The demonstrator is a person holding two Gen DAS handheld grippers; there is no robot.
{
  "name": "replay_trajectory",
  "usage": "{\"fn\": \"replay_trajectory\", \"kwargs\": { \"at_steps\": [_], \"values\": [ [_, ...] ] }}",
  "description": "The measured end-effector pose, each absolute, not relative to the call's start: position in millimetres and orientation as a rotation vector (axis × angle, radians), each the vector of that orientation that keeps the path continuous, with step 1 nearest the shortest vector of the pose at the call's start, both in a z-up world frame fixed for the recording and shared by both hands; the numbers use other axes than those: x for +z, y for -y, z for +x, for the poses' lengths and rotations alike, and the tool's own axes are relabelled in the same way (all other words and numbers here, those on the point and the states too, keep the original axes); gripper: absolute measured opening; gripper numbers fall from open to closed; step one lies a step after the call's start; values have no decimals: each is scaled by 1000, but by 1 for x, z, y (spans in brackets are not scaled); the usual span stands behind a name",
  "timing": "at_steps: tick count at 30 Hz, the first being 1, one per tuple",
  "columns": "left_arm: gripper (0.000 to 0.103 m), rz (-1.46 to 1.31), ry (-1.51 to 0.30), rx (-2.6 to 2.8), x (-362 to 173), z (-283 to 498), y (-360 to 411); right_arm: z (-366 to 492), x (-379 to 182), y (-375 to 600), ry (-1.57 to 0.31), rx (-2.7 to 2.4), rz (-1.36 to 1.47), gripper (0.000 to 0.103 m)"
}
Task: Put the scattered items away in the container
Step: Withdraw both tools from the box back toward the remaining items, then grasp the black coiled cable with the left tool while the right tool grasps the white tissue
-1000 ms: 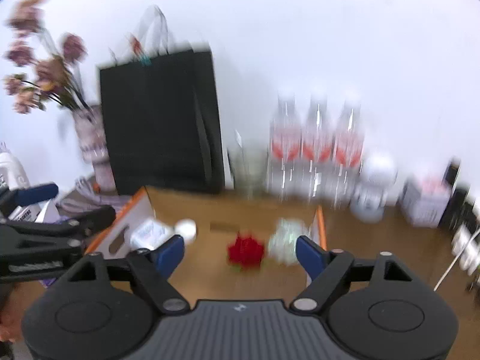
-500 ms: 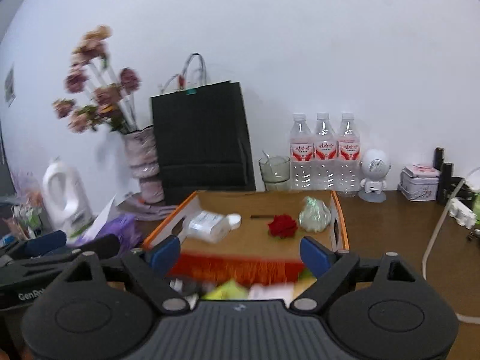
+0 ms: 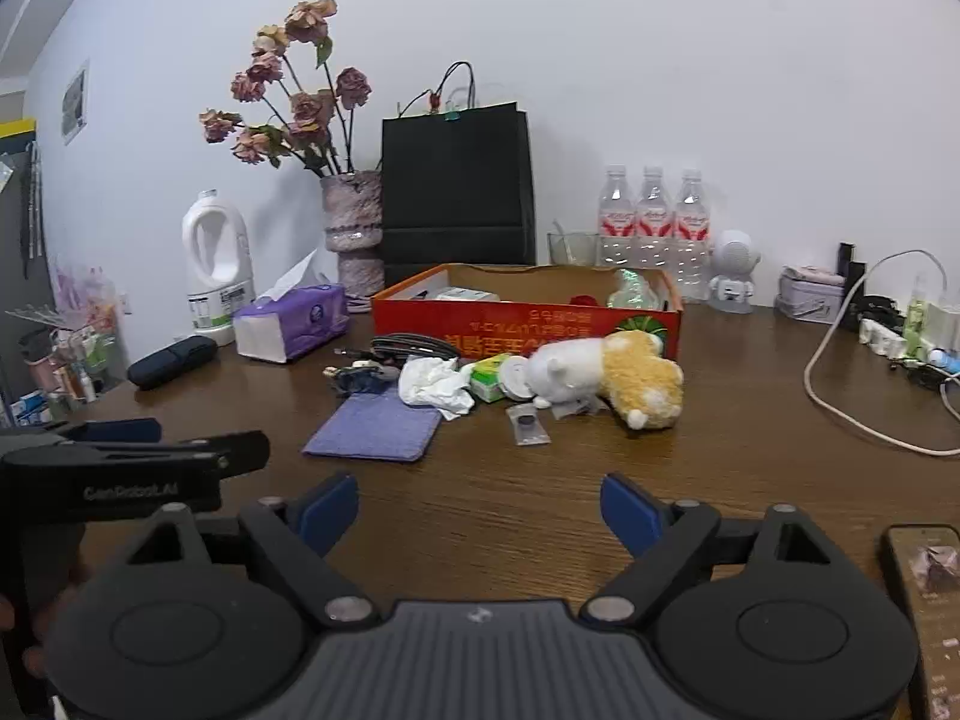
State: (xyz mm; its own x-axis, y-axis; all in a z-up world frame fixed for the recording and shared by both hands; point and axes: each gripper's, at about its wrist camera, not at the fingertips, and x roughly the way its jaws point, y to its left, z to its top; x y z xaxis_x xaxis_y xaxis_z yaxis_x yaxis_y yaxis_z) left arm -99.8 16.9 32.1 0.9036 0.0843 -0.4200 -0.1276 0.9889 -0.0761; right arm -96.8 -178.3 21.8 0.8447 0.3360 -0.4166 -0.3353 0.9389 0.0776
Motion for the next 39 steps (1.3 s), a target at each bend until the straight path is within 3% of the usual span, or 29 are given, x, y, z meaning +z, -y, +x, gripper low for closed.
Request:
{"fn": "replay_trajectory", "kwargs": {
  "at_steps": [6, 11, 13, 17, 20, 22, 24, 26, 30, 32, 35, 36, 39],
  "values": [
    [99, -73, -473, 136, 28, -80, -22, -78, 25, 177, -443, 358, 11, 85],
    [88, -67, -443, 92, 41, -42, -38, -48, 17, 167, -494, 367, -5, 78],
    [87, -40, -424, 41, 51, -18, -44, -33, 16, 162, -510, 378, -2, 71],
    [67, 114, -436, -116, 59, 31, -54, 4, 19, 146, -519, 412, -28, 65],
    [58, 260, -477, -241, 63, 67, -58, 31, 19, 129, -531, 438, -75, 65],
    [59, 339, -491, -316, 61, 84, -55, 49, 17, 118, -539, 463, -93, 65],
    [70, 401, -518, -402, 57, 99, -51, 66, 14, 106, -548, 480, -111, 65],
    [70, 447, -559, -450, 49, 116, -46, 81, 9, 95, -565, 498, -131, 65],
    [47, 508, -613, -485, 37, 139, -42, 102, 2, 78, -590, 509, -164, 60],
    [40, 503, -658, -545, 33, 151, -44, 108, 1, 73, -597, 519, -172, 58],
    [27, 477, -723, -584, 30, 161, -46, 118, -4, 70, -622, 541, -165, 43],
    [21, 472, -724, -589, 31, 161, -47, 121, -7, 69, -642, 542, -160, 32],
    [16, 452, -699, -520, 36, 155, -47, 125, -11, 72, -663, 559, -118, 15]
  ]
}}
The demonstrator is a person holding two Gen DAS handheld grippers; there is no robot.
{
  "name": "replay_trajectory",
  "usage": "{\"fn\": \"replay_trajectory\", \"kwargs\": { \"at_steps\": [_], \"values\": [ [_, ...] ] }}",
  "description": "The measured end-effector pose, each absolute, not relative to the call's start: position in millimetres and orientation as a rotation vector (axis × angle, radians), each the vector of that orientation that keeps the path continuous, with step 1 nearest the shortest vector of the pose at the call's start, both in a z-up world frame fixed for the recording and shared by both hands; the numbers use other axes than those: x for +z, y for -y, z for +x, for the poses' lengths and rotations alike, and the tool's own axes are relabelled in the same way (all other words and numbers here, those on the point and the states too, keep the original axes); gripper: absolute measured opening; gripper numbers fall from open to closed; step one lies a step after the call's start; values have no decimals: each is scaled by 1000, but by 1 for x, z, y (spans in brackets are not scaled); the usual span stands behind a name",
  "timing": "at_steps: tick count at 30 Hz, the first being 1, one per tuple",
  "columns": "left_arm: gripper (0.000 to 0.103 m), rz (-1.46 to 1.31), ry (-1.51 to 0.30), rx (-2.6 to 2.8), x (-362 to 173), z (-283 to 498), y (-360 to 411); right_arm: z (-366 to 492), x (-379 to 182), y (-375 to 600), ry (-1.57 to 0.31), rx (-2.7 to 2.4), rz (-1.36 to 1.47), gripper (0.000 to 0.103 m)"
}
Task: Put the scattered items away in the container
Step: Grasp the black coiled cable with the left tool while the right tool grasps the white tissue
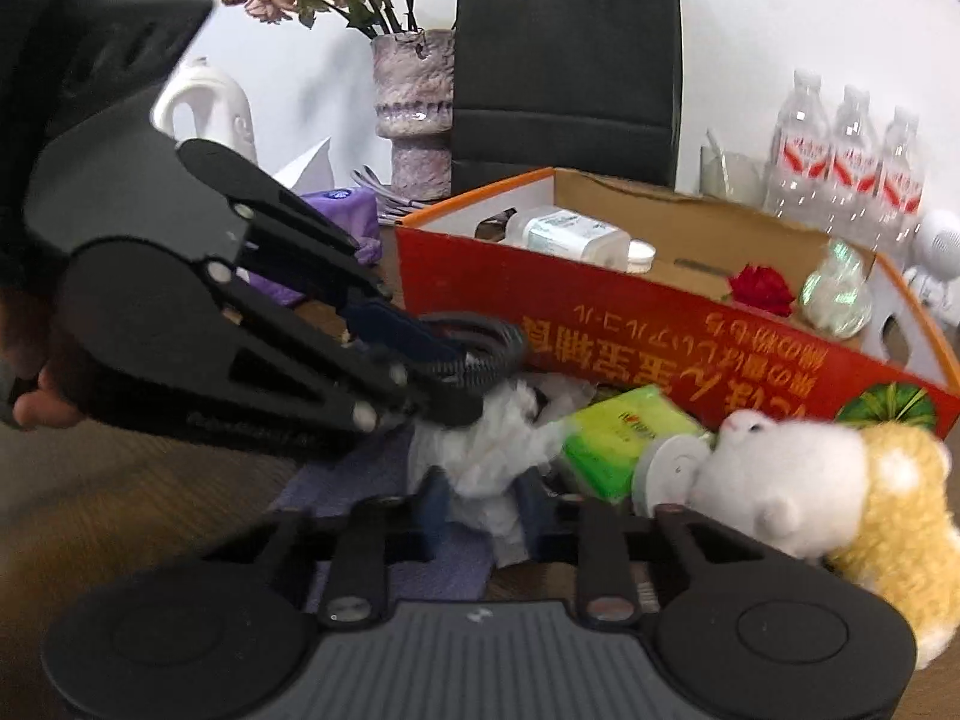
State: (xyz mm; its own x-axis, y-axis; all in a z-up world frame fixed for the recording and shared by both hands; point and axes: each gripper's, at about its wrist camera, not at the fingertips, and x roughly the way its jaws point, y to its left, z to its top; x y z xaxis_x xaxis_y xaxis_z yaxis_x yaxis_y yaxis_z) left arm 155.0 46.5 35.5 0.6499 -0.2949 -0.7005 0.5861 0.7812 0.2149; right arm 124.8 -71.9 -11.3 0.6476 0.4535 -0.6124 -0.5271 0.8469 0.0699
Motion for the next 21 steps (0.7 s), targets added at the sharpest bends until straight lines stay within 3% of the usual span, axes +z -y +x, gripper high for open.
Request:
{"fn": "replay_trajectory", "kwargs": {
  "at_steps": [4, 13, 16, 21],
  "values": [
    [15, 386, -645, -437, 51, 145, -57, 121, -7, 78, -647, 551, -85, 6],
    [15, 63, -372, -294, 128, 57, -92, 59, 50, 122, -482, 532, -8, 6],
    [15, 32, -391, -344, 109, 8, -68, 31, 48, 144, -504, 517, -30, 6],
    [15, -15, -586, -334, 44, -37, -26, -19, 20, 172, -572, 458, -126, 7]
  ]
}}
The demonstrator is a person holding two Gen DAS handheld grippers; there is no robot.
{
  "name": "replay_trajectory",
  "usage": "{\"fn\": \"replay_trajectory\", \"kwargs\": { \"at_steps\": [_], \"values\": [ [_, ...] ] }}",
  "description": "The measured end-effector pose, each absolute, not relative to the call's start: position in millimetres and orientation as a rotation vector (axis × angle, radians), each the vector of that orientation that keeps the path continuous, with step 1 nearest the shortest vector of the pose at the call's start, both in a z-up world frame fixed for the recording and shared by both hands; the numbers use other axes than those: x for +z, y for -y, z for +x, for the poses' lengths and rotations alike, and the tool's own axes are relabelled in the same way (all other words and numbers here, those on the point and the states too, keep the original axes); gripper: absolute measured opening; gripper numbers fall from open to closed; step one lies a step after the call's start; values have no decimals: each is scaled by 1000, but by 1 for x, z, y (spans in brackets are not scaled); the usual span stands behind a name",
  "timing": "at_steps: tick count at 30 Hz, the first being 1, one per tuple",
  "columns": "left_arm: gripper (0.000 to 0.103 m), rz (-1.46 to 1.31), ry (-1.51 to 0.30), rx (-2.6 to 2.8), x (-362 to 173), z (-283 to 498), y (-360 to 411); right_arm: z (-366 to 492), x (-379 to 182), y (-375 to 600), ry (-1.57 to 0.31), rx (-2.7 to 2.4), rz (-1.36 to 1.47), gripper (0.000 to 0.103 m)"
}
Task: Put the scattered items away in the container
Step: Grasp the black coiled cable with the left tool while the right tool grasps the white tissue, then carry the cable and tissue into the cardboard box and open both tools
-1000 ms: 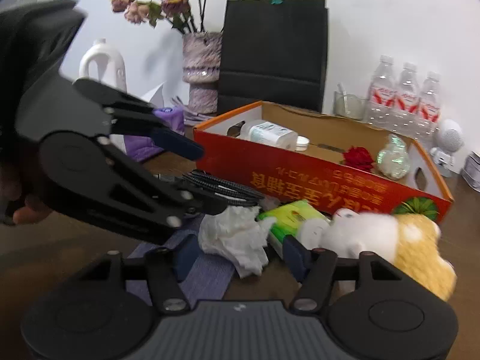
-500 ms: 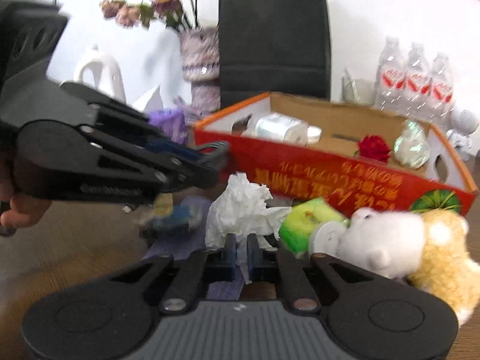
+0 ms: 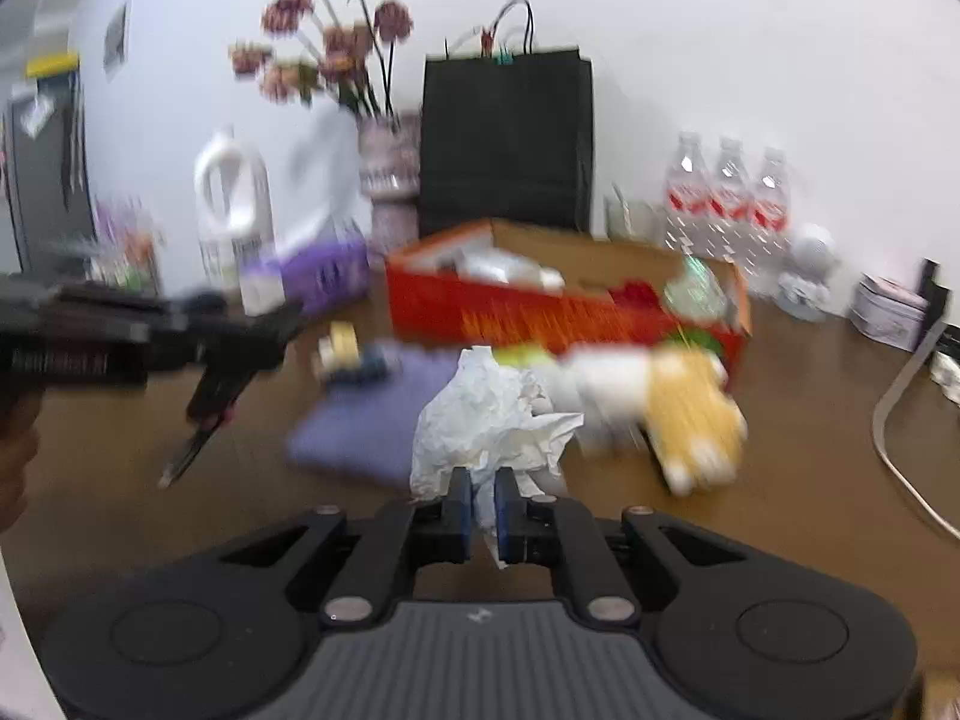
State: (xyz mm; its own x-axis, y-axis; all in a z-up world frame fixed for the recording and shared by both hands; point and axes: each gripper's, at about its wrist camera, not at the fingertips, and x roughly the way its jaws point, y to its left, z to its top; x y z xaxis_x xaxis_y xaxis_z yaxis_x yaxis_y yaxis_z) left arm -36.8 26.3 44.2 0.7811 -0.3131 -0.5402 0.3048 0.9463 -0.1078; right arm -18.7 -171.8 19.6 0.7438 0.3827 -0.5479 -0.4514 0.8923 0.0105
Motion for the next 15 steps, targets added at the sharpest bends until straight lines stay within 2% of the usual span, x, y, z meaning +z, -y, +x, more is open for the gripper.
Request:
{"fn": "replay_trajectory", "kwargs": {
  "at_steps": [3, 5, 7, 10, 11, 12, 15],
  "values": [
    [14, 9, -637, -338, 28, -51, -9, -30, 2, 188, -654, 404, -98, 9],
    [16, 69, -649, -339, 25, -56, 4, -37, -4, 196, -672, 368, -67, 16],
    [20, 61, -649, -374, 27, -57, 6, -45, -4, 203, -651, 339, -41, 29],
    [37, -42, -596, -443, 43, -64, -14, -52, 3, 210, -613, 300, -22, 34],
    [46, -79, -577, -444, 48, -65, -24, -54, 6, 211, -599, 285, -25, 34],
    [48, -107, -561, -417, 54, -65, -37, -55, 9, 212, -589, 278, -26, 34],
    [46, -79, -571, -309, 52, -50, -58, -51, 12, 213, -584, 276, -12, 37]
  ]
}}
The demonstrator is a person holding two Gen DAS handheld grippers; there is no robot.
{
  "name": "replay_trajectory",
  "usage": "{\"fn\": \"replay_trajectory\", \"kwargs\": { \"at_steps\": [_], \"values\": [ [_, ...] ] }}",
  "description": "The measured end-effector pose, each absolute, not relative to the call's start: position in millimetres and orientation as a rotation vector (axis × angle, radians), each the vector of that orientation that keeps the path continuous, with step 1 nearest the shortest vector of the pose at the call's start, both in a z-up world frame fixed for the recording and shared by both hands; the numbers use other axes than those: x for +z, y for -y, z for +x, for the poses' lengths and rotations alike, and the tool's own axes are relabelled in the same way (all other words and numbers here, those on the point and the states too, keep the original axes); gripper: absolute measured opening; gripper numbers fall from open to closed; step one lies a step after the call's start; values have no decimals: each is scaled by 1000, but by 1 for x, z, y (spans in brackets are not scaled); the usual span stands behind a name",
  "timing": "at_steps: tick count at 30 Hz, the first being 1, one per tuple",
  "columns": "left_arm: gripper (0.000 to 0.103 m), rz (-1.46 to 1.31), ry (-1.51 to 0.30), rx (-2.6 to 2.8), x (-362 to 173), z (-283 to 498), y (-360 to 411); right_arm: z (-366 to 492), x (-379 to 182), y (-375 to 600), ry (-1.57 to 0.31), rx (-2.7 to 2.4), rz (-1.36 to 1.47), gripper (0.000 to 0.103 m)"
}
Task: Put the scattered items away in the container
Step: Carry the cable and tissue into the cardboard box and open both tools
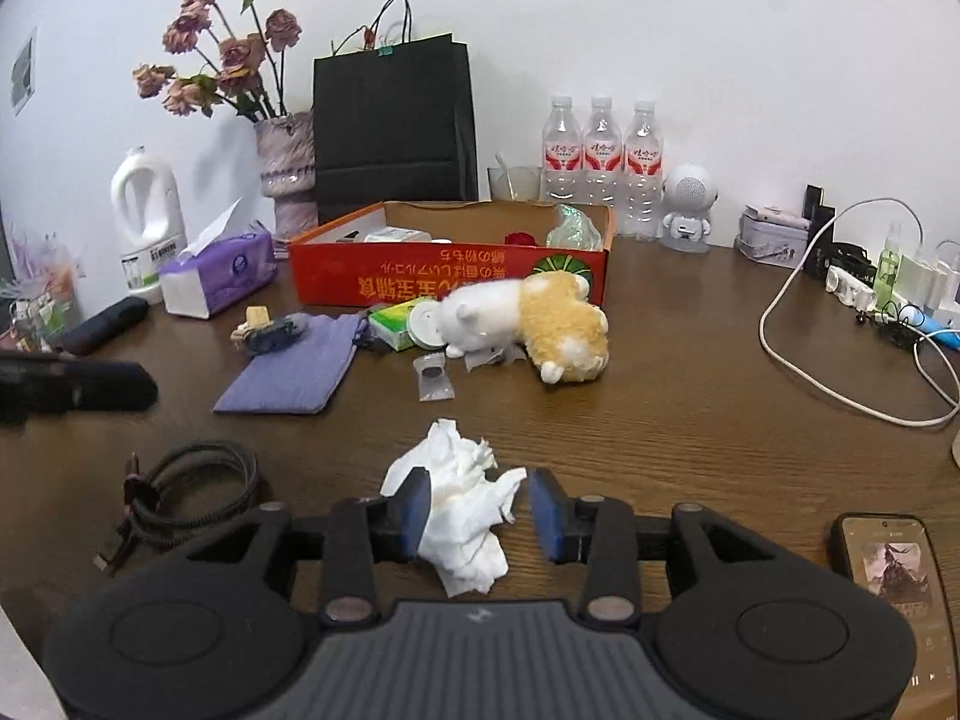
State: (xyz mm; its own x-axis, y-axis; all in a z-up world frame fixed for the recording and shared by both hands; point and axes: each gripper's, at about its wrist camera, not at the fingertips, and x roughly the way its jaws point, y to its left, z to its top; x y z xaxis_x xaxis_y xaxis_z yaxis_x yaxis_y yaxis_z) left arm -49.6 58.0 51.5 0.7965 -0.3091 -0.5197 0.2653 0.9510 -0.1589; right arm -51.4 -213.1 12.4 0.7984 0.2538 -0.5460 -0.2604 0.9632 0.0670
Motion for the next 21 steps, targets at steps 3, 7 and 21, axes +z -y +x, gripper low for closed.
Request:
{"fn": "replay_trajectory", "kwargs": {
  "at_steps": [3, 7, 21],
  "values": [
    [48, -14, -689, -367, 31, -20, -58, -37, 5, 202, -608, 296, 4, 42],
    [56, 174, -768, -397, 16, -9, -33, -26, -6, 191, -628, 285, -5, 42],
    [12, -112, -654, -244, 12, -43, -31, -21, -19, 182, -604, 320, -23, 11]
  ]
}}
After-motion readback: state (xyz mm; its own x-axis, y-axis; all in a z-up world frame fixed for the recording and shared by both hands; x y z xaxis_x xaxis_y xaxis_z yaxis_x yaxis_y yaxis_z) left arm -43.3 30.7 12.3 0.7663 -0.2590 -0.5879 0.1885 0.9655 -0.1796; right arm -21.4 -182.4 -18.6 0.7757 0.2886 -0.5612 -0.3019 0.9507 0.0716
